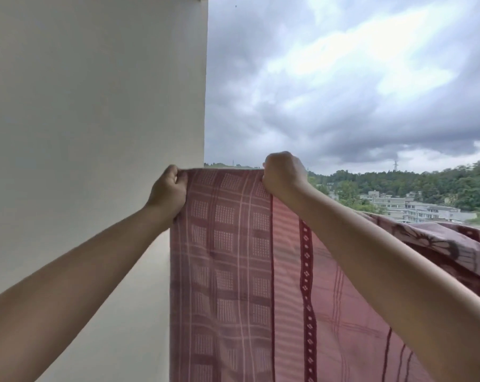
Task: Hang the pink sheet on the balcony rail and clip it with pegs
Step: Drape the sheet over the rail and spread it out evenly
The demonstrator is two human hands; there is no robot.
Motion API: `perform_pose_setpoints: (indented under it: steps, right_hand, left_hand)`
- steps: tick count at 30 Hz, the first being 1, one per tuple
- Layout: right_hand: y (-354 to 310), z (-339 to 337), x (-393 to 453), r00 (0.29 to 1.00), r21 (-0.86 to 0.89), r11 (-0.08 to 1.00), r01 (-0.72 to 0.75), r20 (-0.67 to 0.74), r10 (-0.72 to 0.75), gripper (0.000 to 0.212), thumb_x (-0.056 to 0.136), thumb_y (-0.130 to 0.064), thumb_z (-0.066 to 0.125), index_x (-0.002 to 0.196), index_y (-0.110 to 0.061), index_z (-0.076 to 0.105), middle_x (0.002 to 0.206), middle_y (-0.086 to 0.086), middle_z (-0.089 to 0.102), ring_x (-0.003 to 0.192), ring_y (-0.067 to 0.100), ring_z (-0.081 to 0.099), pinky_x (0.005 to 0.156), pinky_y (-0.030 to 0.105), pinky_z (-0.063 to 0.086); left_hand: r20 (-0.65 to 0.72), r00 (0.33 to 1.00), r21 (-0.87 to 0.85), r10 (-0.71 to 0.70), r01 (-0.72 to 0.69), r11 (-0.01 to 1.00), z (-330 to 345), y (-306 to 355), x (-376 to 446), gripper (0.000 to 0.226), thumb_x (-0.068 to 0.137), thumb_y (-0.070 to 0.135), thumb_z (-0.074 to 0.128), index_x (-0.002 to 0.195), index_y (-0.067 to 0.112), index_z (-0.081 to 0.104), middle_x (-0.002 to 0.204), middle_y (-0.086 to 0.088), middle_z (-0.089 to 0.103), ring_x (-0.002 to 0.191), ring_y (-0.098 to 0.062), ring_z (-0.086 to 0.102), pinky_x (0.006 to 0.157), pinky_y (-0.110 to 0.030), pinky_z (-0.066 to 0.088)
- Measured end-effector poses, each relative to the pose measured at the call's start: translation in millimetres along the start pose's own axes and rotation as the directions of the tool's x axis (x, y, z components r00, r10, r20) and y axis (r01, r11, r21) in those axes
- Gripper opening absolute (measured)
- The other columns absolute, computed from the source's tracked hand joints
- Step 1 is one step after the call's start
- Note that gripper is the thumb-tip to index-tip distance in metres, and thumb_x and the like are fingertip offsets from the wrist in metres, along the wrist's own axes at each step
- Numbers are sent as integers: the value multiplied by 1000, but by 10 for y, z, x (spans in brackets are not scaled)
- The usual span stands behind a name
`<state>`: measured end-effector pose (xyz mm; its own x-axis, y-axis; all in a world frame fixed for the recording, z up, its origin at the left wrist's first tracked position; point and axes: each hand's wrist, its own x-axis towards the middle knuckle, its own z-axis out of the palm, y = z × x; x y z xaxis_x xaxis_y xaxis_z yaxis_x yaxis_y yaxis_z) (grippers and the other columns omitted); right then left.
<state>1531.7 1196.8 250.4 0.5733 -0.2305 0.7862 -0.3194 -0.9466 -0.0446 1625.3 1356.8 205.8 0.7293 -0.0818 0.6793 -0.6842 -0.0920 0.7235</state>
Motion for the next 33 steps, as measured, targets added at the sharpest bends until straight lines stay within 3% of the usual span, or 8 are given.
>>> perform_pose_setpoints:
  steps: [3,5,10,15,20,22,26,33]
  right_hand:
    - [-4,91,75,998,108,993,50,44,-55,19,90,1,37,105,1,48,95,18,62,81,29,60,59,28,40]
    - [29,278,9,929,212,977,25,357,-101,11,93,-9,38,103,-8,43,85,8,58,62,15,51,50,22,40]
    - [229,608,-300,433,59,996,-62,901,-27,34,92,-34,41,88,-6,60,85,9,63,67,17,57,72,32,50]
    - [142,302,-466,705,288,946,147,641,-304,51,96,-36,28,110,5,54,120,22,58,91,23,61,91,30,41]
    - [139,132,-715,711,307,896,322,546,-443,34,89,-31,49,103,-4,64,84,7,69,66,15,60,65,8,47]
    - [136,126,-795,741,239,893,382,498,-450,31,89,-30,49,96,-4,66,69,2,62,49,9,45,48,8,38]
    - [132,184,-863,811,134,874,468,327,-485,34,92,-29,43,94,-4,67,87,11,72,76,21,65,78,30,52]
    - [88,207,-964,825,-103,834,542,252,-505,24,94,-13,39,88,-3,59,80,8,66,65,19,55,61,24,47]
  left_hand:
    - [-132,980,284,151,-108,953,32,95,250,18,96,16,36,83,5,43,92,-29,59,89,-40,55,68,-36,34]
    - [-129,978,450,165,-90,889,71,39,334,20,94,16,40,89,0,49,102,-33,60,97,-44,55,75,-41,40]
    - [161,951,607,-263,115,787,202,-430,141,8,83,10,57,80,4,61,83,-17,60,87,-32,57,74,-32,44]
    - [357,785,240,-506,446,862,116,-495,-74,17,88,7,55,72,3,49,52,-10,52,33,-16,51,29,-12,36]
    - [644,566,4,-515,671,742,-209,-574,-260,20,90,16,43,74,14,55,48,1,52,35,-9,49,36,-17,38]
    - [664,612,-137,-429,664,735,-334,-656,-365,25,89,7,38,77,11,60,51,-1,54,34,-7,51,33,-14,40]
    - [596,741,-415,-310,615,671,-472,-755,-566,17,93,3,36,88,11,49,63,-6,61,41,-8,58,37,-16,48]
    - [734,663,-328,-147,535,778,-655,-729,-621,51,45,1,78,89,14,55,72,-3,69,54,-13,65,45,-20,54]
